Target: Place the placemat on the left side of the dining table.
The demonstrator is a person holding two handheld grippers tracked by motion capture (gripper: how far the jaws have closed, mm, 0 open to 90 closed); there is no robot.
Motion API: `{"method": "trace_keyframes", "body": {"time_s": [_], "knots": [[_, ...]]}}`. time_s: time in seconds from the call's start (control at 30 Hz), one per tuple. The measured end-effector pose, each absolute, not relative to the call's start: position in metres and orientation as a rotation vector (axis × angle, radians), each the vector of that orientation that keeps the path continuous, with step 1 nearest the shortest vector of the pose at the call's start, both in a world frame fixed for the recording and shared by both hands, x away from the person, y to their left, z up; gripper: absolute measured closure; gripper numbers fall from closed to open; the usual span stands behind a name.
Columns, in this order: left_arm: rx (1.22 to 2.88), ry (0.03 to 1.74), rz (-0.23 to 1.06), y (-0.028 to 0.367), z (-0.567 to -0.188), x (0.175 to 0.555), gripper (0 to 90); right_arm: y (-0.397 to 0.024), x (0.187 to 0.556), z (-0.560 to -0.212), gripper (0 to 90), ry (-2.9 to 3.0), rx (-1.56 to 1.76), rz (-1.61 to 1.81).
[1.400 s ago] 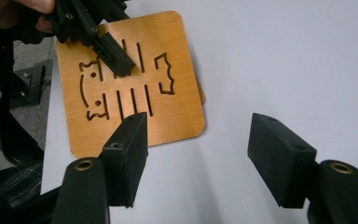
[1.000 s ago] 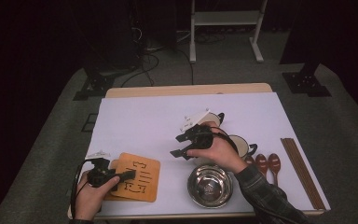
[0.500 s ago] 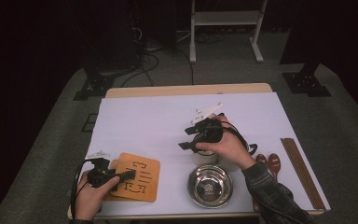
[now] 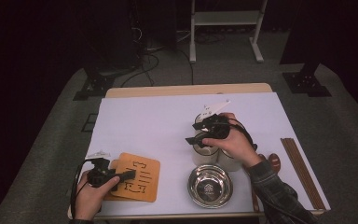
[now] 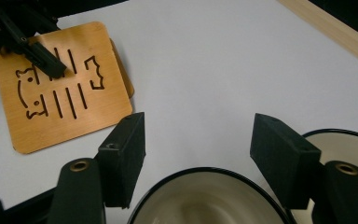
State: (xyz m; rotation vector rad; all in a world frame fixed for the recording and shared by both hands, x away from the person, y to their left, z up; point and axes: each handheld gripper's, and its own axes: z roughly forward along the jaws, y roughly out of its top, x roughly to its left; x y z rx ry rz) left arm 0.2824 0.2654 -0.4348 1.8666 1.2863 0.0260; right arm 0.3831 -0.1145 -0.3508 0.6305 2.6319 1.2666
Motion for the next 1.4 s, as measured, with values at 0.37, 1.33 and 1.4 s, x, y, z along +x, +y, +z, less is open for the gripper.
{"method": "trace_keyframes", "body": {"time_s": [0.37, 1.33, 1.4], "knots": [[1.867, 1.287, 0.026, 0.265, -0.435, 0.282, 49.8, -0.135, 0.388, -0.346, 33.4, 2.586, 0.673, 1.268], [1.87, 1.288, 0.024, 0.266, -0.435, 0.283, 49.9, -0.202, 0.4, -0.341, 32.7, 2.459, 0.851, 1.234], [1.867, 1.29, 0.023, 0.265, -0.435, 0.283, 49.9, -0.208, 0.401, -0.343, 32.7, 2.45, 0.864, 1.23]]}}
